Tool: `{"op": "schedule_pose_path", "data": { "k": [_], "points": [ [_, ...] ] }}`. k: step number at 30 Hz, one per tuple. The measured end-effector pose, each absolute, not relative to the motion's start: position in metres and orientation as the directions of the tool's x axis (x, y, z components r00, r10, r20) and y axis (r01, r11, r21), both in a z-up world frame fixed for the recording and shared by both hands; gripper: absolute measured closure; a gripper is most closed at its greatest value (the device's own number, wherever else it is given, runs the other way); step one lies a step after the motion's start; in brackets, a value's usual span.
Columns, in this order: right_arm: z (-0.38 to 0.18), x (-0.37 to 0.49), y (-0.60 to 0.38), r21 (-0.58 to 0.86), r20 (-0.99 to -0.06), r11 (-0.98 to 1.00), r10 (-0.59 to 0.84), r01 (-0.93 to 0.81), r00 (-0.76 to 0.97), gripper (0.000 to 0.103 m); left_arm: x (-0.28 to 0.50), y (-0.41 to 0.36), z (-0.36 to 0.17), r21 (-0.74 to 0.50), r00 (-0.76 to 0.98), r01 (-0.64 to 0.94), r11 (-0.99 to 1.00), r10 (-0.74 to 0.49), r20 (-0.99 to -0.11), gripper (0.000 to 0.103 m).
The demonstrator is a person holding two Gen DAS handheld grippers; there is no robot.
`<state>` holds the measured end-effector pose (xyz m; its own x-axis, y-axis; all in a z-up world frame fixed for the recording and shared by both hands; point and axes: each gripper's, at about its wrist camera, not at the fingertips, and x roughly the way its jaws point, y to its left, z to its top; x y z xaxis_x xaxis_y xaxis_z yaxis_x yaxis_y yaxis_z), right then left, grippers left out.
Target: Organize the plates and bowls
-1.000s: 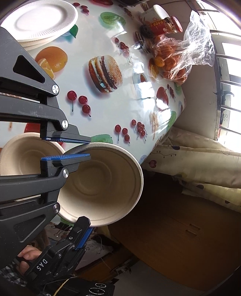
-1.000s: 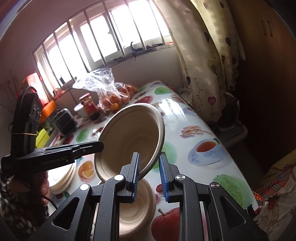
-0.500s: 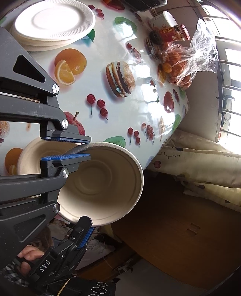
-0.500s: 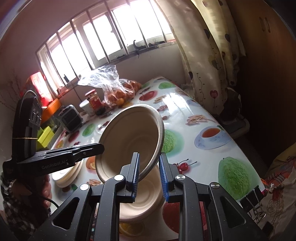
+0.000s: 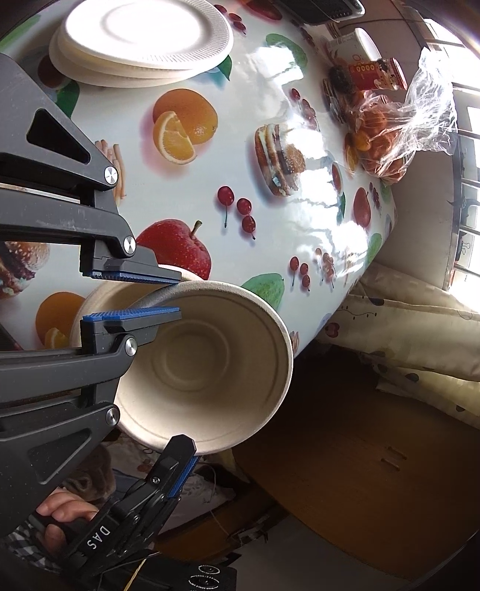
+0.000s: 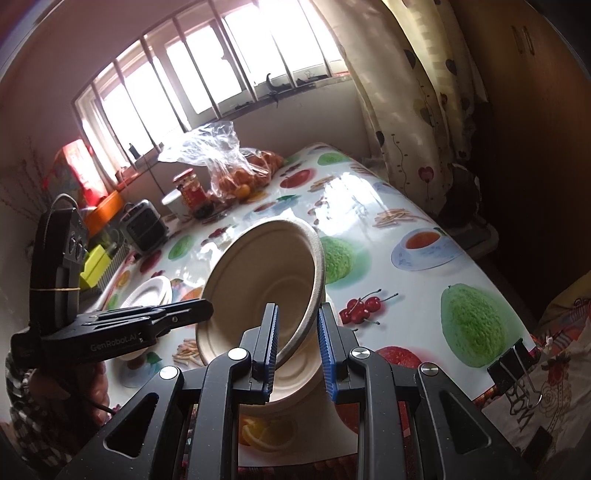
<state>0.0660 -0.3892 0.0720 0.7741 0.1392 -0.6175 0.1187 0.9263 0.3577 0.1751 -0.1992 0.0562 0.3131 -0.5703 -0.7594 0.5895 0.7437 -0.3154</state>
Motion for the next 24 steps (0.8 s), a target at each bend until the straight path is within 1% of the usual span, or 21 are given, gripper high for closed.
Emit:
{"op": "schedule_pose_path", "data": {
  "k": [24],
  "points": [
    [0.051,0.061,-0.386,0.374,-0.649,0.918,0.157,0.133,0.745,0.081,0.167,-0.196,0.042,-0.310,0.301,0.567,0.763,-0.542,-0.784,0.091]
  ]
}}
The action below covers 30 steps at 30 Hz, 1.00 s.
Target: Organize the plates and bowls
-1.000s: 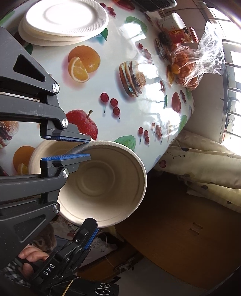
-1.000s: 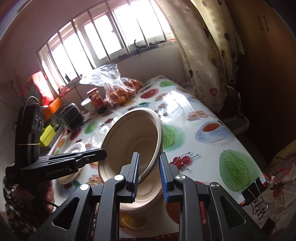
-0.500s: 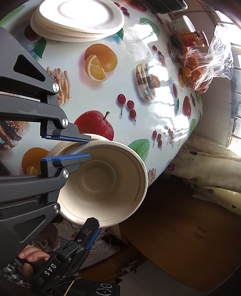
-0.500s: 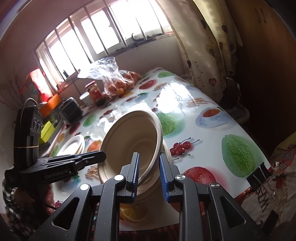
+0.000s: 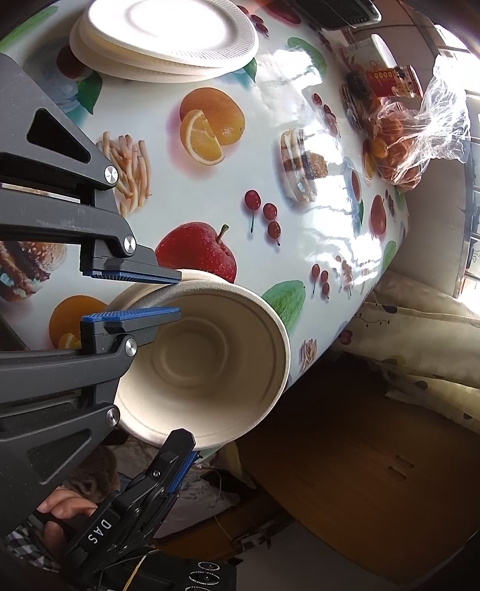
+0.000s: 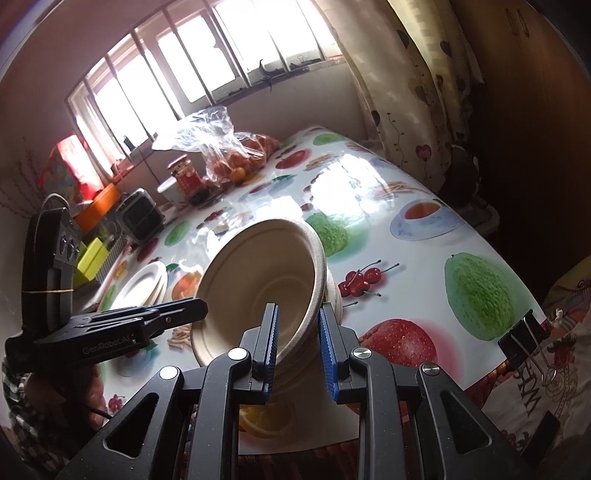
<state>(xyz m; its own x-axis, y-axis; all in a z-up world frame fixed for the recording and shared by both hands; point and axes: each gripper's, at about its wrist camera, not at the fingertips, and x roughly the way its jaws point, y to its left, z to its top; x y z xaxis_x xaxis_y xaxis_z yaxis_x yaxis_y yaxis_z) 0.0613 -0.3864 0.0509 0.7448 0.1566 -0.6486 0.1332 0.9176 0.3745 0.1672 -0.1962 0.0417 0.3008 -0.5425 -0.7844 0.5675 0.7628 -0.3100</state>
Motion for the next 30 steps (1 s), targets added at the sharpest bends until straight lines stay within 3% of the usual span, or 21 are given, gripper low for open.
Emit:
{"op": "schedule_pose_path", "data": {
  "k": [30],
  "points": [
    [0.039,0.064,-0.383,0.353,-0.668,0.925,0.144,0.140,0.730,0.080,0.163,-0.192,0.042,-0.308,0.306,0.548,0.777,-0.529,-0.792,0.090]
  ]
}}
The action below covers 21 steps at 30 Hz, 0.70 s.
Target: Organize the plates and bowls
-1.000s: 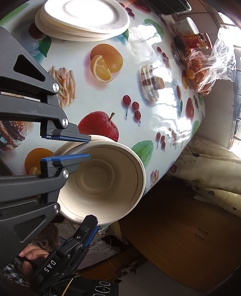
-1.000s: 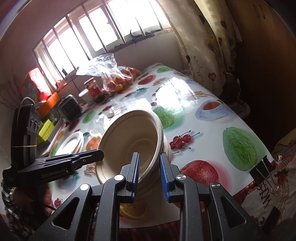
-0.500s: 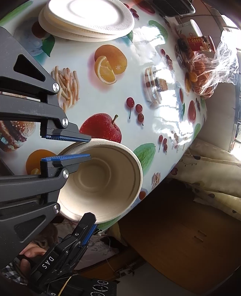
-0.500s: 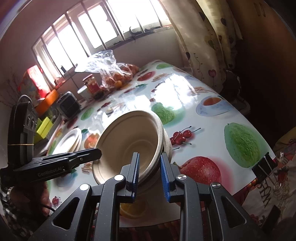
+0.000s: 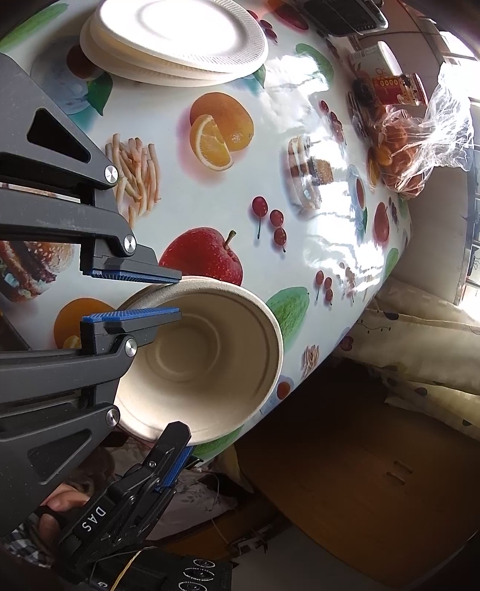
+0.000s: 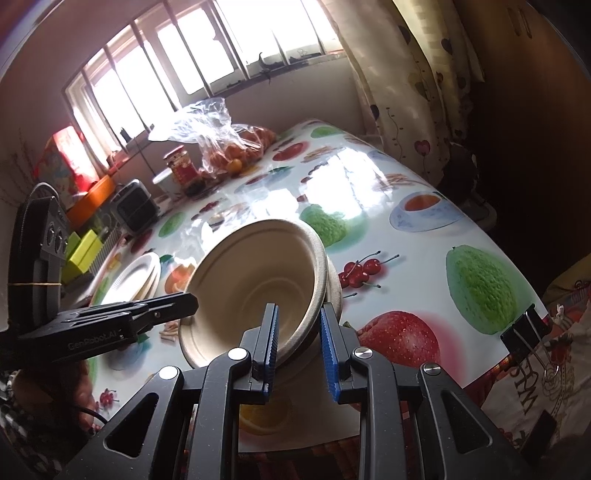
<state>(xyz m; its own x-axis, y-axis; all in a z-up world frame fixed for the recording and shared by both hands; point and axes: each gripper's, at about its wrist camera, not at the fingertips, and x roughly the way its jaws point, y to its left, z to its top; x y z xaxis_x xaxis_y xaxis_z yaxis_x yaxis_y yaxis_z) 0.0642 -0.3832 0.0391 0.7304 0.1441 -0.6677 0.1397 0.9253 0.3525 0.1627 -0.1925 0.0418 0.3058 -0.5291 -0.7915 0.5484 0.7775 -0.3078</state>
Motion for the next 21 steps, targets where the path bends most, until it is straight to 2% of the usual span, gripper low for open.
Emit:
{"op": "schedule_pose_path", "data": {
  "k": [21],
  "points": [
    [0.0379,0.0634,-0.3811,0.338,-0.677,0.929,0.129,0.150,0.725,0.080,0.1632,-0.1947,0.0383,-0.294,0.304,0.547,0.784,-0.513,-0.802,0.087]
  ]
}}
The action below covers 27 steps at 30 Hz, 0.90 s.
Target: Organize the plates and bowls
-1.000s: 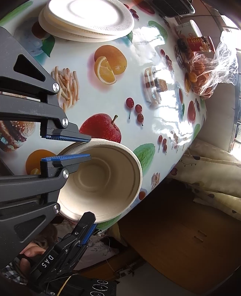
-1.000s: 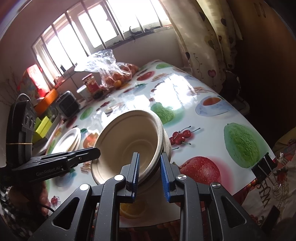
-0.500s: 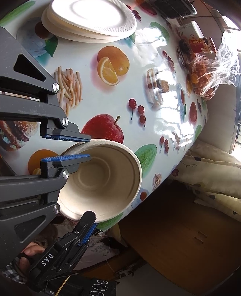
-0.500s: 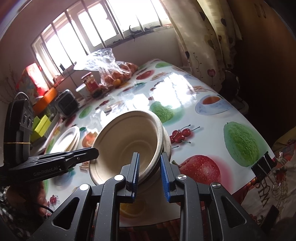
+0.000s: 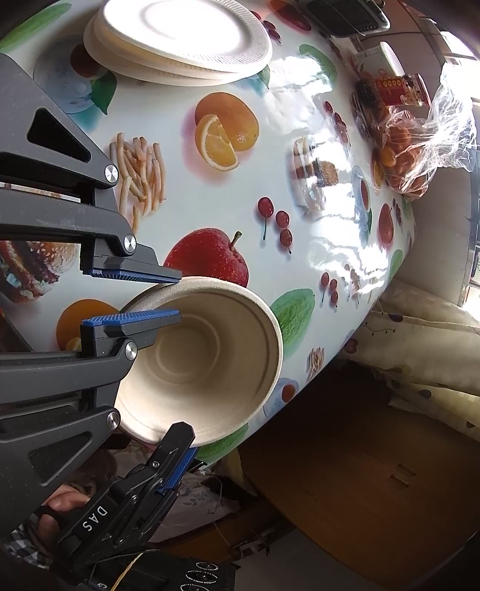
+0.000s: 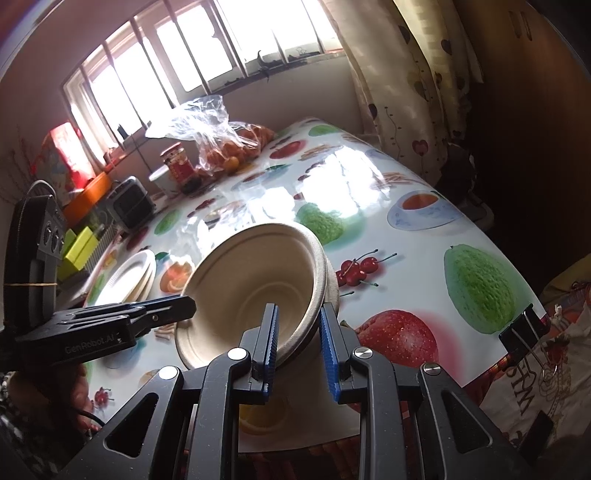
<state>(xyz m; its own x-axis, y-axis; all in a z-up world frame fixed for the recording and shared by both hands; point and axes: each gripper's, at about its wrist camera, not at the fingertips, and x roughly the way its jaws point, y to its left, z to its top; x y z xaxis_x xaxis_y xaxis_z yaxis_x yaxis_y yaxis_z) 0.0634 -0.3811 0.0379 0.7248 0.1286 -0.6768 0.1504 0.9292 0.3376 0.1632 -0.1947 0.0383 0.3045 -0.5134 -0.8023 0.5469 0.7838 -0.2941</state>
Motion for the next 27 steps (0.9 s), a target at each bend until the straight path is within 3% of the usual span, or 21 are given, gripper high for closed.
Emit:
{"op": "schedule_pose_path", "data": {
  "k": [9,27],
  "points": [
    [0.0399,0.0657,-0.3806,0.326,-0.681,0.934,0.126,0.145,0.722,0.073,0.1648,-0.1937,0.0358,-0.295,0.303,0.540,0.788,-0.509,-0.806,0.075],
    [0.0421,0.0672,-0.3772,0.296,-0.687,0.943,0.102,0.150,0.719,0.056,0.1661,-0.1941,0.0326,-0.293,0.301,0.537,0.791,-0.505,-0.809,0.068]
  ]
}}
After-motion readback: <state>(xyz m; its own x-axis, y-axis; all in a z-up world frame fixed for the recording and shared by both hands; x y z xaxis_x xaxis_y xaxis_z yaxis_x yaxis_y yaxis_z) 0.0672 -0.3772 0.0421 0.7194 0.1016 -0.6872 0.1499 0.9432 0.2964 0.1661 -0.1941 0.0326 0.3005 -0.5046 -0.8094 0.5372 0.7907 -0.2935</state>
